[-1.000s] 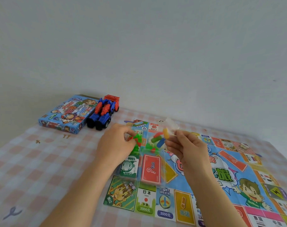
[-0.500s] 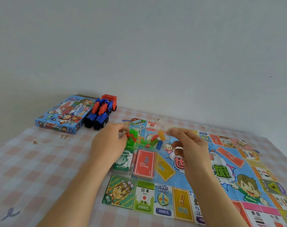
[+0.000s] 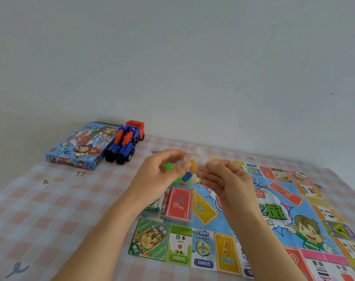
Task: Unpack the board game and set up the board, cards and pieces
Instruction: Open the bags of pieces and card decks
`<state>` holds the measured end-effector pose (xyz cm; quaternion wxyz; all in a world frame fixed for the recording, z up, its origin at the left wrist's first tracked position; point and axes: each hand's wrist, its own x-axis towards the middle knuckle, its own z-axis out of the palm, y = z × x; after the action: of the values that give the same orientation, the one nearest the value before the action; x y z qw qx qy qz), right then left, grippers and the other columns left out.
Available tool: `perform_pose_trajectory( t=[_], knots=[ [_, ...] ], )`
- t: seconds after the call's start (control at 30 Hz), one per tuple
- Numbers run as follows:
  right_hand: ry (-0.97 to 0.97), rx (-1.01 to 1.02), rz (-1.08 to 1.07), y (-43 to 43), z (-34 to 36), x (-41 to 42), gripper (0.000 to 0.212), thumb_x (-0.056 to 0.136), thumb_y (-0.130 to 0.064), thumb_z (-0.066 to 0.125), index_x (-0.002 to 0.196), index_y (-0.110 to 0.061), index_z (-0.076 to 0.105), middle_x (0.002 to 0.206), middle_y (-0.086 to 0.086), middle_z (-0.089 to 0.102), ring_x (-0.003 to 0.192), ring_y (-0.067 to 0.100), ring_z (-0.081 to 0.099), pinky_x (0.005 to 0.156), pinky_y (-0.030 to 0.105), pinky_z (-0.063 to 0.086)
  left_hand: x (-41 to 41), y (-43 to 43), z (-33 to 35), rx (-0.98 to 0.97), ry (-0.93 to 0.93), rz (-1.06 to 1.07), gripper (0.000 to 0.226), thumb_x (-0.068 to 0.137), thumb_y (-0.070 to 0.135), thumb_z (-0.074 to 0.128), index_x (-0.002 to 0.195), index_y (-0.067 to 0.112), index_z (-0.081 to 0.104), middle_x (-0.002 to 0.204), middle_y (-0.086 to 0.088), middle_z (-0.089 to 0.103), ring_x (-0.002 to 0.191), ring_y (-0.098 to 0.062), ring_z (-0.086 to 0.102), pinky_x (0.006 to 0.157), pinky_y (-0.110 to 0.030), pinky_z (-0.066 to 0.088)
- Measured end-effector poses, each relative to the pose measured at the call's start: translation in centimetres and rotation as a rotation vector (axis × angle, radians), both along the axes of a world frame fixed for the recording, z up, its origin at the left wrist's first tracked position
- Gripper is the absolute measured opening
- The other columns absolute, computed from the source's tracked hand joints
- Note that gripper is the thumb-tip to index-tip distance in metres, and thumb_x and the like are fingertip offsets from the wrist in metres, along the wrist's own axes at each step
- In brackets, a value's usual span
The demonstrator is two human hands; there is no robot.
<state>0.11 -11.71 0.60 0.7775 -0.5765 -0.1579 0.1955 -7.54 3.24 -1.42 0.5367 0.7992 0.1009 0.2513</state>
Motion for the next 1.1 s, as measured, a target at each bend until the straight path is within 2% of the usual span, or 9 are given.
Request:
perform_pose_trajectory(
  t=[0.13,0.3,0.43,0.5,0.57,0.63,0.8,0.97,1.1],
  knots=[
    [0.022,-0.035,0.067,0.1,0.1,0.0,0.013,0.09,-0.005,0.056,0.081,0.0,0.065,0.08,0.016,0.073,0.06,0.02,0.068,0.052,0.021,0.054,0.1,0.2,0.1,-0.052,-0.056,0.064,0.011,0.083,0.021,0.068,0.094,0.026,0.07,0.091,0.009,0.072,0.084,-0.005,0.067,0.073,-0.018,0.053],
    [-0.068,-0.196,0.073,0.0,-0.2,0.4,0.015,0.087,-0.012,0.063,0.078,-0.006,0.073,0.082,0.009,0.073,0.05,0.012,0.052,0.045,0.02,0.043,0.0,0.4,0.1,-0.088,-0.071,0.072,0.013,0.081,0.017,0.071,0.094,0.02,0.068,0.089,0.005,0.073,0.083,-0.009,0.068,0.073,-0.022,0.055],
    [-0.088,-0.268,0.092,-0.5,-0.4,0.8,0.005,0.078,-0.01,0.072,0.075,-0.008,0.075,0.076,0.011,0.069,0.049,0.01,0.045,0.045,0.019,0.04,-0.1,0.3,0.2,-0.061,-0.083,0.112,0.012,0.081,0.016,0.071,0.091,0.014,0.064,0.085,0.008,0.074,0.075,-0.005,0.067,0.067,-0.015,0.051],
    [-0.111,-0.288,0.106,-0.5,-0.4,0.8,0.005,0.075,-0.007,0.073,0.074,-0.002,0.073,0.069,0.01,0.065,0.049,0.01,0.044,0.046,0.019,0.041,-0.1,0.5,0.0,-0.046,-0.095,0.156,0.014,0.08,0.018,0.072,0.091,0.016,0.063,0.089,0.009,0.073,0.08,-0.003,0.066,0.072,-0.017,0.051],
    [-0.152,-0.286,0.098,-0.5,-0.5,0.7,0.007,0.074,-0.006,0.075,0.071,0.0,0.071,0.064,0.008,0.063,0.048,0.009,0.046,0.046,0.018,0.042,-0.1,0.6,-0.2,0.087,-0.092,0.246,0.014,0.079,0.024,0.074,0.089,0.023,0.064,0.096,0.017,0.066,0.093,0.01,0.056,0.082,-0.007,0.04],
    [-0.216,-0.292,0.063,-0.4,-0.5,0.6,0.009,0.072,-0.006,0.076,0.067,-0.003,0.069,0.056,0.0,0.062,0.045,0.005,0.047,0.046,0.016,0.042,-0.2,0.4,0.0,0.188,-0.135,0.298,0.011,0.079,0.03,0.073,0.084,0.026,0.064,0.094,0.019,0.062,0.096,0.013,0.051,0.079,0.001,0.032],
    [-0.418,-0.335,0.003,0.3,-0.9,0.2,0.019,0.068,-0.007,0.081,0.058,-0.012,0.066,0.051,-0.004,0.063,0.044,0.002,0.052,0.047,0.013,0.044,-0.2,-0.3,0.1,0.233,-0.167,0.172,0.034,0.07,0.059,0.068,0.073,0.025,0.069,0.076,0.011,0.064,0.081,-0.006,0.059,0.073,-0.011,0.04],
    [-0.63,-0.45,-0.057,0.8,-2.1,0.3,0.021,0.067,-0.013,0.084,0.059,-0.01,0.064,0.056,0.003,0.063,0.047,0.007,0.049,0.048,0.022,0.045,-0.1,-0.5,-0.1,0.239,-0.137,0.167,0.039,0.071,0.061,0.065,0.07,0.023,0.071,0.074,0.008,0.064,0.078,-0.011,0.058,0.07,-0.014,0.042],
    [-0.912,-0.547,-0.166,1.2,-3.1,0.3,0.025,0.067,-0.014,0.083,0.057,-0.017,0.06,0.057,-0.012,0.054,0.053,0.005,0.047,0.049,0.02,0.037,-0.3,-0.7,0.2,0.171,-0.086,0.181,0.036,0.074,0.052,0.069,0.059,0.019,0.068,0.061,0.003,0.06,0.06,-0.009,0.055,0.06,-0.022,0.044]
  ],
)
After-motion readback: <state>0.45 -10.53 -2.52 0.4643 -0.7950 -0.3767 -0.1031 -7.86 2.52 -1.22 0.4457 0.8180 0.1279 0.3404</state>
